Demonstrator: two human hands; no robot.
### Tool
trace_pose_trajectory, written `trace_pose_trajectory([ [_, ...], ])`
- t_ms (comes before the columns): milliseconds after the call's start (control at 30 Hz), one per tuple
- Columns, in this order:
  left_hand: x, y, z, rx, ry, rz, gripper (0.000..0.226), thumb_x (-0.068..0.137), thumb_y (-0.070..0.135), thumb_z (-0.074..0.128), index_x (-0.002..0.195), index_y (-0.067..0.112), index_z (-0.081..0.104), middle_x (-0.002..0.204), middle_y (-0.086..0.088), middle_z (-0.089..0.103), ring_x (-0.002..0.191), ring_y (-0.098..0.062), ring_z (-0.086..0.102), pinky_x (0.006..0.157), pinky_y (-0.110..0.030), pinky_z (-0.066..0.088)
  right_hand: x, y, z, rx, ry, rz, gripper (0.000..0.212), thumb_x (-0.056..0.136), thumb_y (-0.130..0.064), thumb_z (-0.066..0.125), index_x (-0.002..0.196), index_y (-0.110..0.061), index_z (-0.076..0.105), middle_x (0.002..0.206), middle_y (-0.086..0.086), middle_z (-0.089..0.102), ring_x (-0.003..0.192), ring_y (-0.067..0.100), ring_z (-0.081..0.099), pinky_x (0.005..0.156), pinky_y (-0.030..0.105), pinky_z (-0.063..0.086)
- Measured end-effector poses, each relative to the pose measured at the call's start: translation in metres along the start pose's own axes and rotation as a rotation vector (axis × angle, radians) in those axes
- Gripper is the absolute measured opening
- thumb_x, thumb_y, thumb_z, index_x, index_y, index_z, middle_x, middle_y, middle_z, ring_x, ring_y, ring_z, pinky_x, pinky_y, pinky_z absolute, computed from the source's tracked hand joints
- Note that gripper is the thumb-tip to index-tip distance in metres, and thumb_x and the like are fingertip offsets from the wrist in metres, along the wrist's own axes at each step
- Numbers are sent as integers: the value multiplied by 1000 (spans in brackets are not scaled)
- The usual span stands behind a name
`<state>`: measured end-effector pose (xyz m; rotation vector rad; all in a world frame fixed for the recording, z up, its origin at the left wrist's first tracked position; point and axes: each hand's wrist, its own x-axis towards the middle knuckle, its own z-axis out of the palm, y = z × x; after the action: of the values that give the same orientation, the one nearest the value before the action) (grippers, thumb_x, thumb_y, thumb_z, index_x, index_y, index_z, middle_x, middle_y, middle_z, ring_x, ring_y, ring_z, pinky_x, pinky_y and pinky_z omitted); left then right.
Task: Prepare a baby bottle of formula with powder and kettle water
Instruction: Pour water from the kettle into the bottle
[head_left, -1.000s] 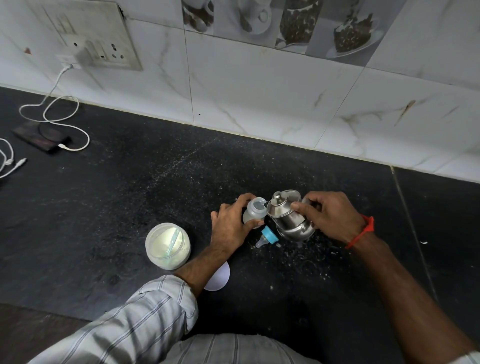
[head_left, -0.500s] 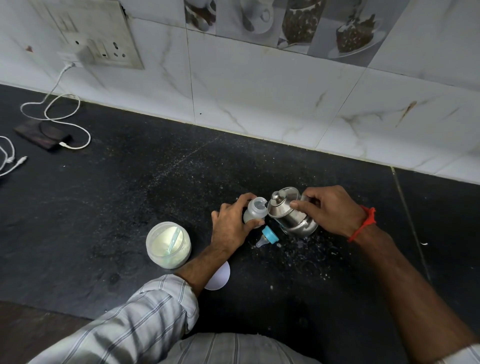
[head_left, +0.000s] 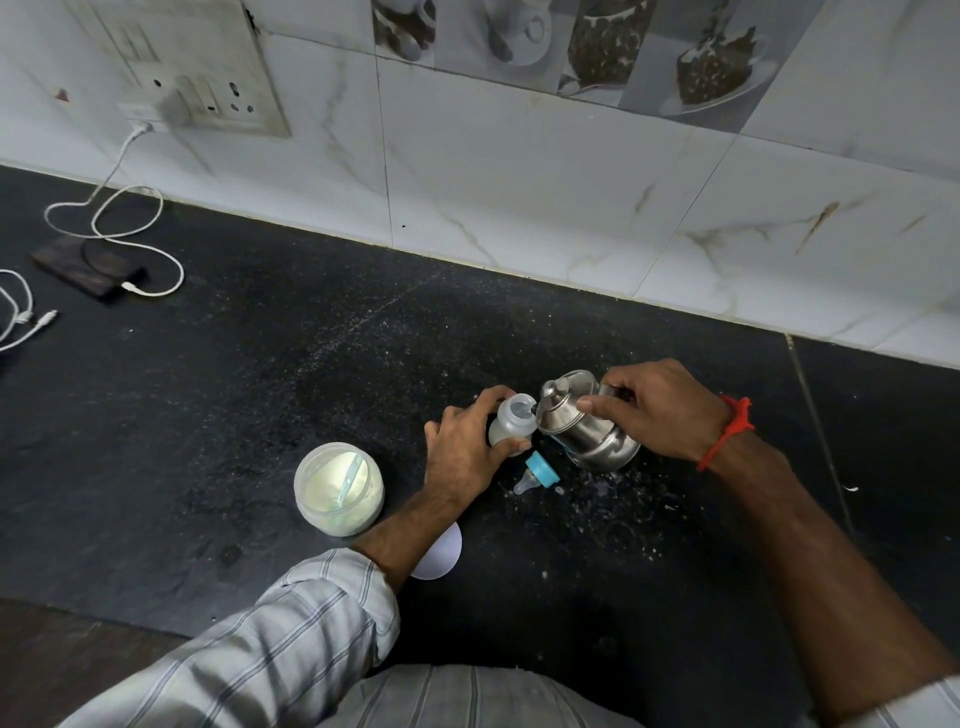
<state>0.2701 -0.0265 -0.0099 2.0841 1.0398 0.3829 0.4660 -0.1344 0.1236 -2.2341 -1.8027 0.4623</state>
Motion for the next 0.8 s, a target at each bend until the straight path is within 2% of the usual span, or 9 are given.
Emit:
trace_pose_trajectory([
  [100,0,0,0,2,5,6,61,81,53,76,133,48,44,126,16,66,124,-21,51,97,-41,26,1,-1,-1,-4,-3,5,42,93,-48,62,71,-13,63,54,-5,52,48,9,46,51,22,31],
  [333,-1,0,0,5,7,4,62,81,53,76,134,48,45,126,15,66,124,-21,50,95,-38,24,2,-4,-5,-6,-15,20,36,92,-49,62,68,-22,61,54,-6,54,49,9,50,51,22,33],
  [633,-1,1,0,10,6,5,62,81,53,76,135,47,45,127,14,66,124,-21,51,98,-42,28,3,-4,-5,8,-34,27,35,93,-48,62,67,-24,59,55,-8,55,49,8,50,51,23,35],
  [800,-1,1,0,14,8,4,62,82,52,75,135,47,45,128,15,65,124,-21,51,98,-43,28,-4,3,1,79,7,41,36,93,-44,65,71,-16,66,56,-1,60,48,11,52,51,25,40],
])
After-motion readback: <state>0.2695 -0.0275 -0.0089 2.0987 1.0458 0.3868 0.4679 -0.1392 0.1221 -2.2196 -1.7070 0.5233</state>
